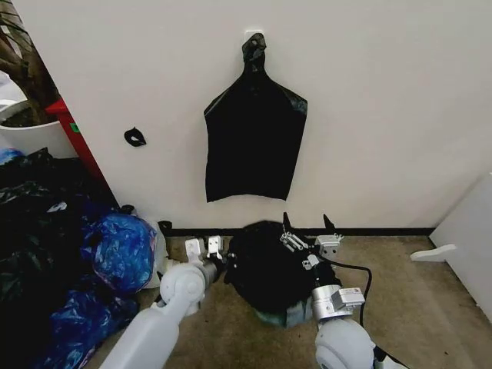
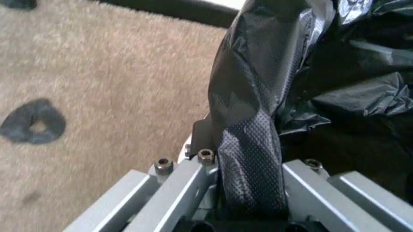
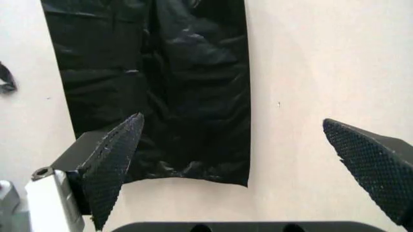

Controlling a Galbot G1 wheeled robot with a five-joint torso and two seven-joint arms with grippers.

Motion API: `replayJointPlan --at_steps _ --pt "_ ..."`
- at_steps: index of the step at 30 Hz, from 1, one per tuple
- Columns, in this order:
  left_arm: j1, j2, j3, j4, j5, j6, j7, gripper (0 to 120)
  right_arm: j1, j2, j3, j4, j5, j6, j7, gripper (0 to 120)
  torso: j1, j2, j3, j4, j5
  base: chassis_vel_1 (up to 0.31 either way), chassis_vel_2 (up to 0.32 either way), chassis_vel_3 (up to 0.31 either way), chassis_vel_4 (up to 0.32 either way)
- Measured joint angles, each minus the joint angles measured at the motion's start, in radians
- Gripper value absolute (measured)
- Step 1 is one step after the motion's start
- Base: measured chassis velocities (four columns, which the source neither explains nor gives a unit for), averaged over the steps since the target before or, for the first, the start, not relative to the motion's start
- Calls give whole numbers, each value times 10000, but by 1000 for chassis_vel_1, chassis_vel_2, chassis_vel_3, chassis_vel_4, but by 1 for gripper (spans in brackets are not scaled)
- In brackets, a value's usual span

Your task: Place the garbage bag over the trash bin.

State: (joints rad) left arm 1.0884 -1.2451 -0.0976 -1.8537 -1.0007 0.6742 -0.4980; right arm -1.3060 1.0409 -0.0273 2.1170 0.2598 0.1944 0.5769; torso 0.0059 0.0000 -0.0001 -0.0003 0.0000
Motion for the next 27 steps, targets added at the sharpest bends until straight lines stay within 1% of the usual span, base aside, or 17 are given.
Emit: replayJointPlan --at_steps 3,4,5,7,9,10,11,12,15,17,18,20,22,23,24,26,27 --pt "114 -16 39 -96 175 -13 -46 4 -51 24 42 -7 -24 0 -32 100 0 0 0 0 0 0 0 0 0" --pt "179 -17 57 -148 297 -41 -58 9 -91 44 83 -16 -37 0 -51 100 0 0 0 0 -2 0 0 0 0" --pt "200 -15 61 -169 339 -56 -61 9 -107 53 100 -21 -42 0 -59 100 0 0 0 0 -3 0 0 0 0" --pt "425 95 59 -476 557 -179 -66 22 -293 272 384 -147 -151 -2 -204 100 0 1 0 0 -1 0 0 0 0" --pt "577 226 39 -699 594 -208 -149 32 -367 530 578 -338 -414 7 -294 100 0 0 0 -1 0 0 0 0 0" --pt "646 288 23 -812 605 -217 -182 36 -381 620 637 -403 -533 25 -326 100 0 0 0 -1 2 0 0 0 0" --pt "646 288 23 -812 605 -217 -182 36 -381 620 637 -403 -533 25 -326 100 0 0 0 -1 2 0 0 0 0" --pt "732 354 2 -953 611 -224 -213 41 -393 755 725 -491 -711 64 -391 100 0 0 0 1 0 0 0 0 0" --pt "840 514 -46 -1328 613 -243 -277 51 -400 1019 905 -622 -1044 134 -556 100 0 1 0 0 -1 0 0 0 0" --pt "912 702 -84 -1652 611 -293 -283 61 -350 1237 1091 -743 -1270 235 -714 100 0 1 0 0 0 0 0 0 0" --pt "912 702 -84 -1652 611 -293 -283 61 -350 1237 1091 -743 -1270 235 -714 100 0 1 0 0 0 0 0 0 0" --pt "926 812 -109 -1724 649 -406 -219 68 -306 1348 1212 -844 -1402 315 -782 100 0 0 0 1 0 0 0 0 0" --pt "892 868 -149 -1665 691 -619 -3 77 -282 1448 1289 -944 -1484 373 -815 100 0 0 0 1 0 0 0 0 0" --pt "879 866 -153 -1632 691 -639 29 79 -282 1459 1293 -954 -1490 377 -815 100 0 0 0 0 0 0 0 0 0" --pt "829 826 -161 -1484 663 -650 93 86 -300 1484 1301 -993 -1522 380 -816 100 1 0 1 0 0 0 0 0 0" --pt "788 758 -176 -1359 536 -613 93 94 -317 1487 1313 -1015 -1551 379 -816 100 1 0 1 0 -1 0 0 0 0" --pt "788 758 -176 -1359 536 -613 93 94 -317 1487 1313 -1015 -1551 379 -816 100 1 0 1 0 -1 0 0 0 0"
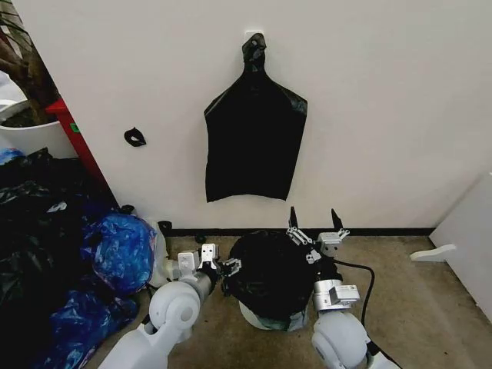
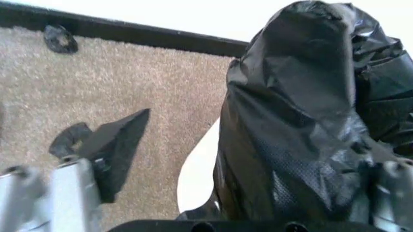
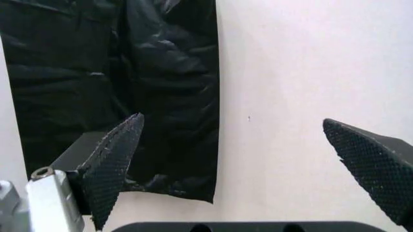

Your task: Place the garbage bag over the trash bin.

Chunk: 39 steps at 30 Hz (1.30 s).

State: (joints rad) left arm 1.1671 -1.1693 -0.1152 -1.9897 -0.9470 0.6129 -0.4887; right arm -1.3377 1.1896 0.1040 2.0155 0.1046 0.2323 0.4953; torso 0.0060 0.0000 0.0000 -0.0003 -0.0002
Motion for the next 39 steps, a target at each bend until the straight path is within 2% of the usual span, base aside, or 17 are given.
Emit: replayJointPlan --at_steps 2,8,10,12,14,17,19,28,30,32,35,39 --pt "-30 -24 -38 54 -244 57 -66 98 -4 -21 11 0 1 -23 9 100 0 0 0 0 1 0 0 0 0" --pt "110 12 -133 456 -1035 114 -9 100 -5 -156 65 66 23 -75 37 100 0 0 0 0 2 0 0 0 0" --pt "244 -54 -182 682 -1083 -44 599 100 -19 -197 25 66 25 -76 40 100 0 0 0 1 0 0 0 0 0" --pt "331 -28 -236 1021 -701 -537 1778 100 -41 -262 -70 64 87 -80 53 100 0 0 0 1 1 0 0 0 0" --pt "330 15 -239 1132 -560 -717 2119 100 -44 -281 -90 61 107 -86 60 100 0 0 0 0 1 0 0 0 0" --pt "74 364 -220 1951 -3 -1656 3788 100 -54 -375 -164 14 133 -120 83 100 1 0 0 2 1 0 0 0 0" --pt "-79 503 -208 2258 -15 -1864 4258 100 -90 -417 -232 -15 102 -125 85 100 1 0 0 0 2 0 0 0 0" --pt "-138 382 -288 2074 -392 -1925 4333 100 -592 -564 -1407 -514 -240 -65 -28 100 0 0 -1 -1 2 0 0 0 0" --pt "-81 339 -275 2032 -262 -1920 4294 100 -631 -558 -1848 -827 -620 -479 186 100 0 0 0 0 1 0 0 0 0" --pt "-40 294 -250 2017 -139 -1910 4263 100 -588 -588 -2335 -1050 -990 -1411 654 100 0 0 0 1 2 0 0 0 0" --pt "-15 223 -226 1934 -25 -1893 4202 100 -410 -666 -3142 -1124 -447 -2706 1258 100 0 0 0 1 2 0 0 0 0" --pt "2 191 -220 1801 -5 -1888 4169 100 -352 -671 -3340 -1167 -328 -2873 1332 100 0 0 -1 1 1 0 0 0 0"
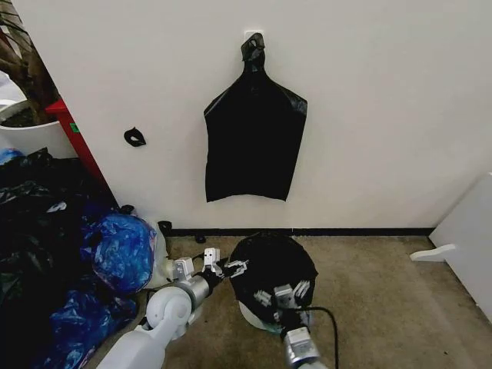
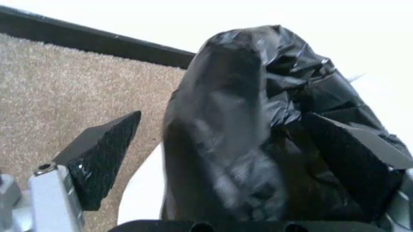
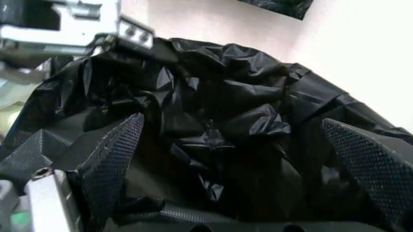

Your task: Place the garbage bag over the trash bin.

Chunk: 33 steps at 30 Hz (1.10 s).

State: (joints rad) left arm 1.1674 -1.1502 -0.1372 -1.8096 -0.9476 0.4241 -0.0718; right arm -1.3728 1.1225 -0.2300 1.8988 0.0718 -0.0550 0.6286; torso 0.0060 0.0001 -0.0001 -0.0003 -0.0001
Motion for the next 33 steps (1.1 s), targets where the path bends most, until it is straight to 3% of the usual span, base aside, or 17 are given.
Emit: replayJointPlan --at_steps 5,10,12,15,17,18,21,26,33 --pt "77 -17 -30 -366 4 0 -40 100 43 40 21 -232 -134 37 -1 100 0 0 0 0 -1 0 0 0 0" --pt "252 78 -637 -1518 -111 -130 -203 100 35 97 188 -429 -317 663 -141 100 0 0 0 -2 3 0 0 0 0" --pt "341 190 -904 -1967 441 -790 -241 100 56 141 536 -190 -156 1660 -549 100 0 -1 2 -2 0 0 0 0 0" --pt "404 276 -999 -2158 1029 -1437 -241 100 78 176 788 86 -68 2188 -804 100 0 0 1 -1 2 0 0 0 0" --pt "560 410 -1193 -2399 2375 -2746 -172 100 67 189 1545 673 9 2978 -1257 100 0 -1 2 1 2 0 0 0 0" --pt "781 455 -1432 -2627 3701 -3797 -100 100 29 204 2417 1174 27 3430 -1561 100 0 0 1 2 0 0 0 0 0" --pt "1179 290 -1778 -2882 5363 -4975 -228 100 -238 248 3748 1837 19 3584 -1848 100 0 0 1 1 1 0 0 0 0" --pt "1730 -481 -2291 -3232 5845 -6188 -703 100 -1034 572 5347 2108 19 4010 -2324 100 0 0 1 0 4 0 0 0 0" --pt "2509 -1649 -2432 -3511 6652 -6529 -744 100 -1971 1480 6979 2062 -1229 4869 -3409 100 0 0 0 0 3 0 0 0 0"
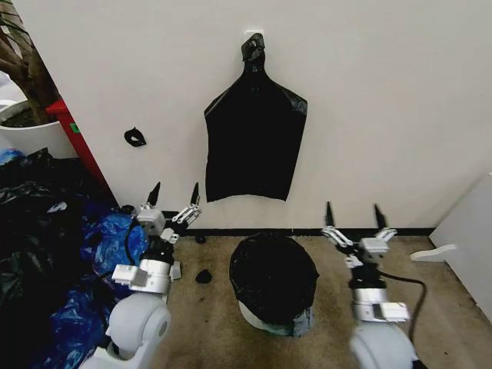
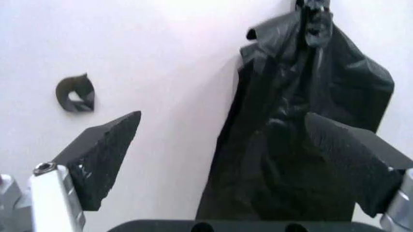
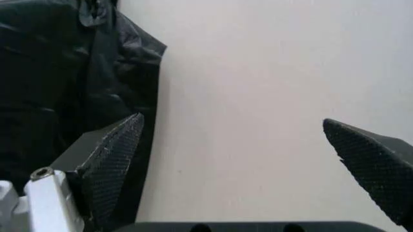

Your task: Place the garbage bag over the trash bin.

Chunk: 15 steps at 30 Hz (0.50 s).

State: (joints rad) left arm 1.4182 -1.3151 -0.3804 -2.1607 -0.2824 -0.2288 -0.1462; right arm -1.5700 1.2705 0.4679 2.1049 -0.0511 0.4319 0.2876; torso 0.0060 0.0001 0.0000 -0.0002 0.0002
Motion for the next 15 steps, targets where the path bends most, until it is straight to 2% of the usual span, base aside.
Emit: replayJointPlan --at_steps 6,15 --pt "159 -318 138 243 283 -524 472 100 -427 532 344 153 -26 -95 103 100 0 0 -1 -2 0 0 0 0 0" --pt "235 -284 314 217 307 -564 679 100 -545 622 251 34 47 23 8 100 0 0 -1 0 -1 0 0 0 0"
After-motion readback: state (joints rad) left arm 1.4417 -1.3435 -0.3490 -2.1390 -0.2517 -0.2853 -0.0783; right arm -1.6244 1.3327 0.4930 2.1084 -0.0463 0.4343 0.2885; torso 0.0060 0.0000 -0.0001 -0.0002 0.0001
